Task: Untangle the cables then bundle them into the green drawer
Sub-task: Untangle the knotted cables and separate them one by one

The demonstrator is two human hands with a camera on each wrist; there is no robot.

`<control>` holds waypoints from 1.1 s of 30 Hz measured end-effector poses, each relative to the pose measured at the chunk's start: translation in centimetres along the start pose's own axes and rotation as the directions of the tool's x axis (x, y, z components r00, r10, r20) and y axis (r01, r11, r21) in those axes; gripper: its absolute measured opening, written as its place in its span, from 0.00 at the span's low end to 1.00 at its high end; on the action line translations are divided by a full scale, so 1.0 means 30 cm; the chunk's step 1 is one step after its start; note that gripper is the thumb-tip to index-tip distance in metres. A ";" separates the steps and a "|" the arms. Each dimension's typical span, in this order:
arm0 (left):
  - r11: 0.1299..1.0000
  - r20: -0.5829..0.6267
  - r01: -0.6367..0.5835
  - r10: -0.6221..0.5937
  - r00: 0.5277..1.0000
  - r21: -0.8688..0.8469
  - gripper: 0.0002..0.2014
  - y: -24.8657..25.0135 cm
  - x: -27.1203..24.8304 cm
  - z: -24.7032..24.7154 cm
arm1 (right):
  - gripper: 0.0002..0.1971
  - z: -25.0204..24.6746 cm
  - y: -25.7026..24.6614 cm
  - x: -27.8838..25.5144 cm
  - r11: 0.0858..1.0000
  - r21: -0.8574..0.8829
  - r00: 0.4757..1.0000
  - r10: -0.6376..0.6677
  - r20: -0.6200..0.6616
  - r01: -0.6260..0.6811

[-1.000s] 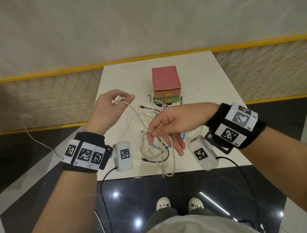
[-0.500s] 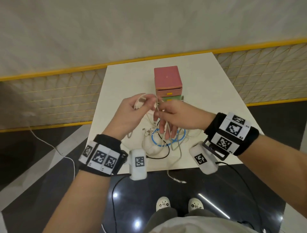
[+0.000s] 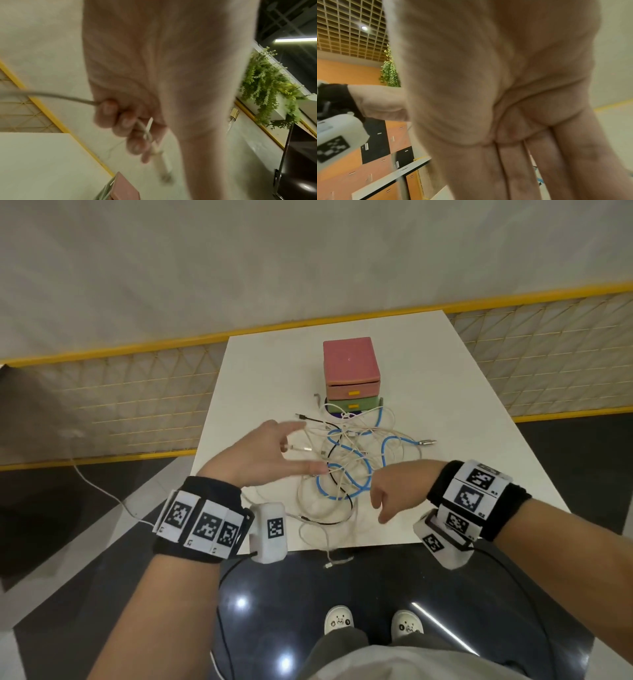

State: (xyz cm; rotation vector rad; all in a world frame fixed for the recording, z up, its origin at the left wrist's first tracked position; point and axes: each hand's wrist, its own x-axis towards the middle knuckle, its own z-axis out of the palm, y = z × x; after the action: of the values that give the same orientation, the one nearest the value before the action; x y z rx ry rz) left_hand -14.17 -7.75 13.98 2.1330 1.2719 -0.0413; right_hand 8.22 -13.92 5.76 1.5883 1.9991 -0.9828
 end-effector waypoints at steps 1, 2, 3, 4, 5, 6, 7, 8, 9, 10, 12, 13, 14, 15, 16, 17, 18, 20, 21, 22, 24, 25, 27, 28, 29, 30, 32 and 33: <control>0.998 -0.121 -0.041 0.035 0.992 -0.048 0.36 -0.006 0.011 0.003 | 0.16 -0.013 -0.002 0.009 1.000 0.023 0.999 0.015 -0.032 -0.015; 0.992 -0.232 -0.098 0.077 0.970 -0.081 0.25 -0.013 0.024 0.007 | 0.12 -0.024 -0.008 0.024 0.997 0.068 0.996 0.027 -0.088 -0.021; 0.981 -0.317 -0.157 0.115 0.941 -0.111 0.14 -0.011 0.029 0.009 | 0.11 -0.034 -0.018 0.041 0.994 0.110 0.985 0.036 -0.171 -0.017; 0.965 -0.368 -0.204 0.132 0.920 -0.165 0.09 -0.005 0.032 0.008 | 0.11 -0.037 -0.027 0.066 0.991 0.136 0.964 0.050 -0.260 -0.015; 0.944 -0.387 -0.239 0.137 0.912 -0.229 0.13 0.004 0.032 0.007 | 0.12 -0.034 -0.033 0.095 0.988 0.156 0.942 0.065 -0.329 -0.013; 0.918 -0.386 -0.263 0.137 0.913 -0.297 0.18 0.015 0.030 0.008 | 0.12 -0.025 -0.038 0.124 0.985 0.175 0.926 0.074 -0.369 -0.009; 0.886 -0.382 -0.290 0.143 0.913 -0.363 0.21 0.028 0.024 0.007 | 0.13 -0.011 -0.043 0.154 0.982 0.191 0.924 0.073 -0.375 0.000; 0.852 -0.378 -0.315 0.152 0.913 -0.418 0.23 0.036 0.020 0.005 | 0.12 0.009 -0.050 0.183 0.978 0.206 0.932 0.060 -0.359 0.016; 0.821 -0.374 -0.335 0.161 0.913 -0.463 0.24 0.038 0.019 0.005 | 0.12 0.033 -0.060 0.209 0.977 0.212 0.943 0.037 -0.330 0.036; 0.795 -0.369 -0.343 0.162 0.915 -0.501 0.24 0.036 0.023 0.008 | 0.11 0.061 -0.070 0.236 0.977 0.205 0.955 0.008 -0.298 0.056; 0.772 -0.362 -0.342 0.156 0.919 -0.536 0.24 0.025 0.029 0.016 | 0.11 0.119 -0.097 0.278 0.987 0.136 0.970 -0.047 -0.239 0.082; 0.770 -0.358 -0.339 0.154 0.921 -0.540 0.24 0.019 0.033 0.024 | 0.11 0.150 -0.104 0.303 0.992 0.089 0.974 -0.065 -0.219 0.086; 0.772 -0.353 -0.333 0.151 0.923 -0.542 0.24 0.015 0.037 0.034 | 0.12 0.178 -0.107 0.326 0.995 0.050 0.975 -0.075 -0.209 0.087; 0.771 -0.346 -0.328 0.149 0.926 -0.546 0.24 0.010 0.038 0.043 | 0.13 0.199 -0.107 0.346 0.996 0.037 0.974 -0.072 -0.214 0.082; 0.771 -0.337 -0.319 0.144 0.930 -0.551 0.23 0.007 0.040 0.052 | 0.13 0.210 -0.105 0.362 0.996 0.045 0.970 -0.071 -0.233 0.083; 0.770 -0.330 -0.308 0.134 0.935 -0.559 0.23 0.002 0.042 0.059 | 0.12 0.214 -0.102 0.373 0.995 0.051 0.966 -0.072 -0.249 0.087; 0.769 -0.324 -0.298 0.125 0.938 -0.565 0.23 -0.004 0.046 0.066 | 0.12 0.213 -0.099 0.384 0.994 0.049 0.965 -0.080 -0.251 0.095; 0.770 -0.322 -0.289 0.115 0.940 -0.569 0.23 -0.013 0.055 0.077 | 0.10 0.215 -0.094 0.396 0.994 0.018 0.967 -0.103 -0.232 0.110; 0.770 -0.324 -0.288 0.112 0.939 -0.569 0.23 -0.017 0.061 0.083 | 0.09 0.218 -0.092 0.397 0.994 0.001 0.969 -0.110 -0.223 0.113; 0.770 -0.325 -0.285 0.107 0.940 -0.571 0.23 -0.022 0.067 0.088 | 0.09 0.221 -0.089 0.399 0.993 -0.009 0.968 -0.117 -0.221 0.118; 0.765 -0.333 -0.279 0.090 0.939 -0.581 0.22 -0.034 0.080 0.096 | 0.09 0.226 -0.086 0.395 0.992 0.015 0.961 -0.120 -0.250 0.128; 0.759 -0.342 -0.278 0.077 0.937 -0.589 0.22 -0.042 0.086 0.097 | 0.09 0.217 -0.087 0.386 0.990 0.039 0.954 -0.122 -0.273 0.137; 0.752 -0.379 -0.276 0.038 0.925 -0.599 0.22 -0.062 0.101 0.100 | 0.12 0.174 -0.081 0.351 0.976 0.125 0.928 -0.124 -0.351 0.178; 0.745 -0.399 -0.266 0.000 0.917 -0.611 0.21 -0.073 0.109 0.102 | 0.11 0.143 -0.076 0.330 0.954 0.208 0.899 -0.114 -0.422 0.218; 0.731 -0.416 -0.248 -0.053 0.908 -0.635 0.19 -0.081 0.119 0.105 | 0.10 0.110 -0.069 0.304 0.912 0.306 0.859 -0.088 -0.504 0.272; 0.715 -0.426 -0.227 -0.109 0.898 -0.661 0.19 -0.084 0.129 0.108 | 0.09 0.074 -0.063 0.278 0.856 0.396 0.813 -0.046 -0.580 0.331; 0.684 -0.419 -0.192 -0.181 0.890 -0.704 0.20 -0.078 0.150 0.122 | 0.09 0.007 -0.054 0.221 0.736 0.515 0.729 0.044 -0.683 0.439; 0.684 -0.405 -0.175 -0.191 0.894 -0.708 0.20 -0.071 0.165 0.135 | 0.10 -0.022 -0.055 0.192 0.680 0.549 0.695 0.079 -0.714 0.486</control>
State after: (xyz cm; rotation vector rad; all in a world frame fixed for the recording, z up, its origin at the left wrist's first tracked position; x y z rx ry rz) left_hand -12.08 -5.40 8.03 1.4397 1.2454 0.8810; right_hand 5.15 -9.74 2.68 2.4727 2.5240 -1.5792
